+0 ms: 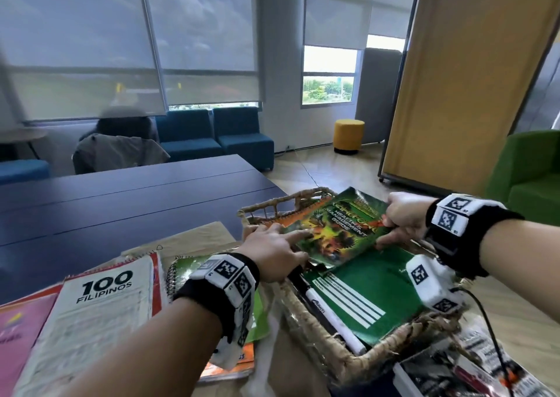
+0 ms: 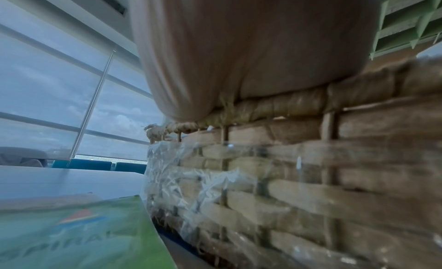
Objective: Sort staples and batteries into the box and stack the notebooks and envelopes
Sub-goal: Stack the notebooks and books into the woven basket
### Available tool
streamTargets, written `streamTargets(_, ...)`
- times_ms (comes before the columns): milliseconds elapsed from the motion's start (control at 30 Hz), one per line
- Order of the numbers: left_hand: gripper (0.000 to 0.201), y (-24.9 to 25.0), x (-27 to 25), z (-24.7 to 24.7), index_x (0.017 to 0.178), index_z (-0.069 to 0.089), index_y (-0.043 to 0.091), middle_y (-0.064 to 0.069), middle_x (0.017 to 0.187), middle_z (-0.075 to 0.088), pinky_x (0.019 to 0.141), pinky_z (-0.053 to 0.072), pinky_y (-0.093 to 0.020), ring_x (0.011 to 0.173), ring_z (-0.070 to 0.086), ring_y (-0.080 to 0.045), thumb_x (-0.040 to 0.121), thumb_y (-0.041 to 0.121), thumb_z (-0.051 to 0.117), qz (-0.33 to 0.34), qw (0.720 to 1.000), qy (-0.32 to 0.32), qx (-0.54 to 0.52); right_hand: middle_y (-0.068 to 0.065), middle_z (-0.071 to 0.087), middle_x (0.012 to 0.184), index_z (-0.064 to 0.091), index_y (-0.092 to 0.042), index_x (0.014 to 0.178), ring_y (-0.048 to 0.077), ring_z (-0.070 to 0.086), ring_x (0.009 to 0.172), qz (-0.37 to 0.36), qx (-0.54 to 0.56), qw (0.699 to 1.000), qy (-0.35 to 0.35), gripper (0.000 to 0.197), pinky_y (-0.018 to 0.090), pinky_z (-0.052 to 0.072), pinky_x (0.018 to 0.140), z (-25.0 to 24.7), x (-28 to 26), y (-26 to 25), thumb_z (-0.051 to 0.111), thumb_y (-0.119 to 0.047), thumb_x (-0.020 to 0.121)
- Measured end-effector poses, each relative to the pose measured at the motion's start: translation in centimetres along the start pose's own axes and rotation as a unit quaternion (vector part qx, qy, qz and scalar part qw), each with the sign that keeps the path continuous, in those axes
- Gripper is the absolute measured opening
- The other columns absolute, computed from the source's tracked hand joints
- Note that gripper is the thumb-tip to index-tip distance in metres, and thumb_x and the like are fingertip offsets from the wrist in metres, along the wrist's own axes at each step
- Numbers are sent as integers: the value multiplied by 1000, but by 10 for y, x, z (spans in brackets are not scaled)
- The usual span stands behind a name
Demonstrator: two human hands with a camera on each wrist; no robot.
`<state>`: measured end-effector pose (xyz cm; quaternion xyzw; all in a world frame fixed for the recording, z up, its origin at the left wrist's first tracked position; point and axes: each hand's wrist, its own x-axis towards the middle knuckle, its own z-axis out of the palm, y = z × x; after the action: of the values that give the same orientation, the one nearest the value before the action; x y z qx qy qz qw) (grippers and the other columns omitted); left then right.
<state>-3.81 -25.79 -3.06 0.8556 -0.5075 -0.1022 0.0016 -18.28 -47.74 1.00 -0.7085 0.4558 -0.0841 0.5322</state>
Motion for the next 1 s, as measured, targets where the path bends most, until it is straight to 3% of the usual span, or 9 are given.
streamTargets(67,59,2,0,-1,154,14,60,-9,168,16,122,17,-55,151,19,-35,99,72,29,-1,1000,-7,3,22,49,109,43,4,115,42,66,93,-11,9,1000,15,21,35,60,47,-2,-4,2,49,15,98)
streamTargets(267,70,1,-4,1,153,9,63,-9,171,0,125,6,-54,156,5,-36,90,84,30,-6,1000,8,-29,25,52,124,50,-8,113,48,74,88,-61,99,992,-39,17,28,60,49,23,-14,-13,45,6,104)
streamTargets(367,65,0,-1,2,153,16,62,-9,171,5,124,6,-56,155,7,-36,93,79,35,-10,1000,5,-27,26,67,101,51,2,108,31,77,73,-43,-61,997,-30,8,27,55,45,33,-17,-19,55,-3,103)
streamTargets(467,56,1,0,0,151,30,58,-5,169,15,121,8,-58,152,15,-34,97,72,35,-15,1000,-3,2,5,64,76,55,-12,79,8,63,51,-71,-395,916,-5,23,16,47,42,31,-8,-21,64,-15,100)
streamTargets(533,56,3,0,0,151,32,57,-5,169,17,121,10,-55,151,16,-34,97,72,34,-20,1000,-12,8,1,58,77,55,-12,89,9,55,56,-103,-508,855,38,16,17,46,43,32,-8,-24,64,-21,99)
streamTargets(633,55,4,0,-2,151,34,55,-6,169,18,121,13,-50,150,18,-33,98,70,34,-20,1000,-17,13,1,56,92,54,-13,112,14,57,70,-150,-560,814,35,23,24,47,52,38,-18,-32,67,-25,98)
streamTargets(733,54,6,-1,-2,149,36,57,-2,168,22,120,12,-49,149,21,-30,98,71,33,-22,999,-10,23,-8,63,97,66,-23,105,15,60,89,-213,-608,760,-84,14,29,50,79,46,-28,-35,72,-29,94)
streamTargets(800,52,7,-3,-3,148,38,57,-2,167,25,120,12,-48,148,23,-29,98,70,32,-23,999,-10,26,-6,66,112,66,-27,122,19,62,104,-215,-632,729,-153,31,36,50,96,50,-32,-32,74,-30,92)
streamTargets(1000,56,8,-4,-5,149,39,55,1,165,30,119,12,-47,147,26,-28,98,74,29,-20,999,-13,35,1,60,129,52,-26,136,23,58,114,-193,-708,665,-140,50,40,49,100,42,-32,-23,73,-37,92)
